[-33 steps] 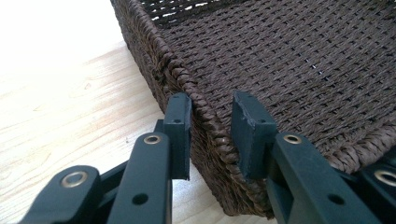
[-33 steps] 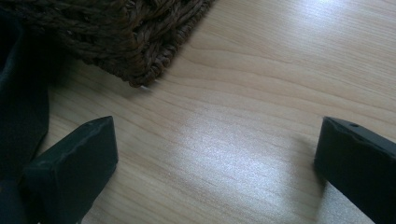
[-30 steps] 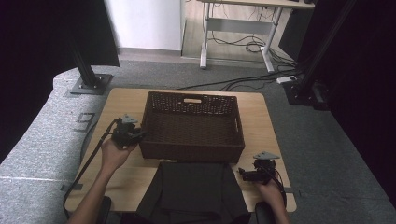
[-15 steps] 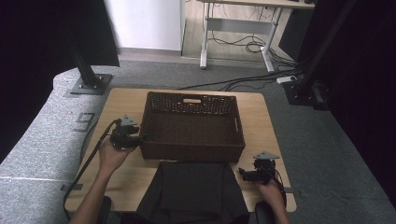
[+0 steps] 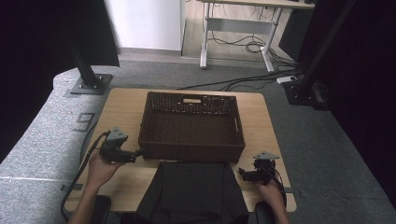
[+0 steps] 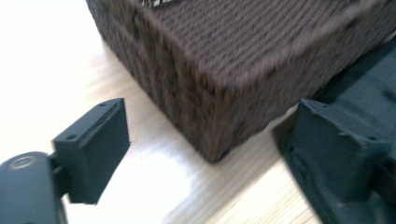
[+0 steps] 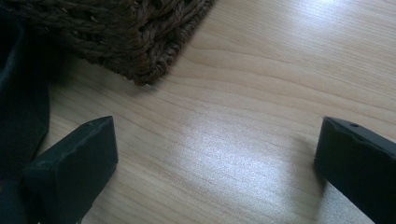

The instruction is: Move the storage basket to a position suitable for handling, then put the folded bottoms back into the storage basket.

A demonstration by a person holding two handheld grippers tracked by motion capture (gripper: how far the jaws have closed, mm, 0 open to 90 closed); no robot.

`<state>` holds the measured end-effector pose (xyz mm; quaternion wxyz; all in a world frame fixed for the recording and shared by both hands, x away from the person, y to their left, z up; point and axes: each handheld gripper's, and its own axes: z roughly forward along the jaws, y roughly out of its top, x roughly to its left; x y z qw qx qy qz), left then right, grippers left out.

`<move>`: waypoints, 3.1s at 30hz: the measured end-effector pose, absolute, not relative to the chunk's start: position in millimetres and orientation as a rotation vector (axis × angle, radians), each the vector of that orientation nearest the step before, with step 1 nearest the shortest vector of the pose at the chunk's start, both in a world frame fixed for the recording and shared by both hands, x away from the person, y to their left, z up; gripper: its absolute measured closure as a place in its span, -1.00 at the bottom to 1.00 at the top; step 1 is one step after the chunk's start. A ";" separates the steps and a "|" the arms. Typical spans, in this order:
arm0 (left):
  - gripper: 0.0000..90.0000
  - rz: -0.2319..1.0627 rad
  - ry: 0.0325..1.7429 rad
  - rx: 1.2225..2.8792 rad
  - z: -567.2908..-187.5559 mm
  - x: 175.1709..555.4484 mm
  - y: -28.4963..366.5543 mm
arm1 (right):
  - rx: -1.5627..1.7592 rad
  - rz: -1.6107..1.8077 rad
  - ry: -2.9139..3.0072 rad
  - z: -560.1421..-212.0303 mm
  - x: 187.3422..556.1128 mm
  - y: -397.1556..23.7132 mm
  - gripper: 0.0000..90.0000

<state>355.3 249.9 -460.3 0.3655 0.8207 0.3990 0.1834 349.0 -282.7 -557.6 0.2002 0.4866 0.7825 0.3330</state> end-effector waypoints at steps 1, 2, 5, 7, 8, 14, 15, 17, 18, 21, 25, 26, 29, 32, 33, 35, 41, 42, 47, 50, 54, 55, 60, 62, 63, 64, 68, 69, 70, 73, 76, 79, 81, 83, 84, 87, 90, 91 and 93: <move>-0.78 0.459 1.023 2.107 -464.3 354.2 250.7 | 1.360 0.931 2.187 -557.6 349.0 -282.7 -1.00; -0.78 0.446 1.025 2.097 -467.5 353.6 251.4 | 1.360 0.931 2.187 -557.6 349.0 -282.7 -1.00; -0.81 0.421 1.022 2.067 -479.7 352.0 254.2 | 1.360 0.931 2.187 -557.6 349.0 -282.7 -1.00; -0.85 0.430 1.024 2.064 -487.5 351.5 254.7 | 1.360 0.931 2.187 -557.6 349.0 -282.7 -1.00; -0.86 0.430 1.023 2.075 -490.9 351.5 255.1 | 1.360 0.931 2.187 -557.6 349.0 -282.7 -1.00; -0.98 0.426 1.037 2.111 -511.6 354.2 256.1 | 1.360 0.931 2.188 -557.6 348.8 -282.7 -1.00; -0.99 0.425 1.040 2.121 -514.9 354.9 256.1 | 1.360 0.931 2.188 -557.6 348.8 -282.7 -1.00; -1.00 0.430 1.039 2.137 -521.7 355.7 256.2 | 1.359 0.931 2.188 -557.6 348.7 -282.7 -1.00; -1.00 0.428 1.037 2.145 -524.3 356.0 256.4 | 1.359 0.931 2.188 -557.6 348.7 -282.7 -1.00; -1.00 0.418 1.028 2.177 -530.1 357.0 255.8 | 1.358 0.932 2.188 -557.6 348.5 -282.6 -1.00; -1.00 0.417 1.020 2.228 -539.1 358.0 251.5 | 1.356 0.932 2.189 -557.6 348.2 -282.6 -1.00; -1.00 0.417 1.019 2.243 -541.1 358.3 250.6 | 1.356 0.933 2.190 -557.6 348.1 -282.5 -1.00; -1.00 0.399 1.020 2.262 -546.2 359.5 249.5 | 1.353 0.934 2.192 -557.6 347.9 -282.5 -1.00; -1.00 0.385 1.031 2.250 -547.2 360.2 250.2 | 1.350 0.935 2.196 -557.6 347.6 -282.5 -1.00; -1.00 0.374 1.035 2.242 -548.0 360.5 250.9 | 1.350 0.935 2.196 -557.6 347.5 -282.5 -1.00; -1.00 0.376 1.032 2.229 -548.8 360.1 252.2 | 1.349 0.935 2.196 -557.6 347.5 -282.5 -1.00; -1.00 0.376 1.031 2.230 -548.8 359.9 252.2 | 1.345 0.936 2.199 -557.6 347.2 -282.6 -1.00; -1.00 0.376 1.030 2.230 -548.8 359.9 252.2 | 1.345 0.936 2.200 -557.6 347.1 -282.6 -1.00; -1.00 0.376 1.030 2.231 -548.8 359.9 252.2 | 1.345 0.936 2.200 -557.6 347.0 -282.5 -1.00; -1.00 0.376 1.031 2.230 -548.8 360.0 252.2 | 1.345 0.936 2.200 -557.6 347.1 -282.6 -1.00; -1.00 0.377 1.035 2.230 -548.6 359.2 252.2 | 1.345 0.936 2.200 -557.6 347.1 -282.6 -1.00; -0.99 0.380 1.039 2.227 -548.6 358.6 252.1 | 1.345 0.936 2.200 -557.6 347.1 -282.6 -1.00; -0.92 0.381 1.082 2.224 -545.8 355.9 251.4 | 1.345 0.937 2.206 -557.1 346.7 -283.0 -1.00; -0.93 0.364 1.109 2.217 -544.4 355.3 250.9 | 1.347 0.926 2.218 -555.9 346.2 -282.8 -1.00; -0.93 0.340 1.116 2.209 -543.3 354.8 250.7 | 1.344 0.925 2.226 -555.3 345.8 -282.6 -0.99; -0.93 0.324 1.113 2.200 -542.4 354.2 250.3 | 1.342 0.930 2.231 -554.5 345.1 -282.4 -0.98; -0.92 0.312 1.076 2.184 -534.5 345.8 241.6 | 1.348 0.947 2.234 -548.4 339.7 -280.3 -0.97; -0.92 0.308 1.058 2.184 -532.0 342.4 237.4 | 1.344 0.954 2.233 -546.6 338.4 -279.9 -0.97; -0.92 0.311 1.047 2.186 -530.6 340.4 234.7 | 1.343 0.970 2.234 -543.4 336.1 -279.1 -0.97; -0.92 0.306 1.012 2.186 -524.9 333.1 224.5 | 1.351 1.004 2.236 -535.5 330.4 -275.5 -0.97; -0.92 0.314 0.976 2.177 -517.5 326.3 212.4 | 1.347 1.040 2.262 -530.0 324.6 -268.0 -0.99; -0.92 0.331 0.944 2.189 -512.2 320.1 196.2 | 1.325 1.062 2.308 -525.6 317.9 -254.0 -1.00; -0.92 0.325 0.919 2.187 -510.7 315.8 185.0 | 1.302 1.075 2.344 -523.1 314.1 -243.5 -1.00; -0.91 0.253 0.928 2.164 -510.6 313.8 178.0 | 1.280 1.084 2.375 -520.9 310.8 -232.8 -1.00; -0.90 0.243 0.932 2.159 -511.0 312.7 175.6 | 1.274 1.090 2.388 -520.1 309.2 -227.5 -1.00; -0.92 0.223 0.954 2.165 -514.8 307.6 168.1 | 1.259 1.100 2.425 -519.2 305.3 -213.9 -1.00; -0.96 0.219 0.968 2.197 -520.9 302.4 162.6 | 1.284 1.102 2.445 -520.0 301.4 -201.0 -1.00; -0.98 0.218 0.973 2.203 -522.9 300.8 161.2 | 1.289 1.099 2.445 -520.6 300.7 -199.1 -1.00; -0.98 0.203 0.983 2.209 -525.6 298.5 159.4 | 1.306 1.078 2.444 -522.5 299.4 -196.7 -1.00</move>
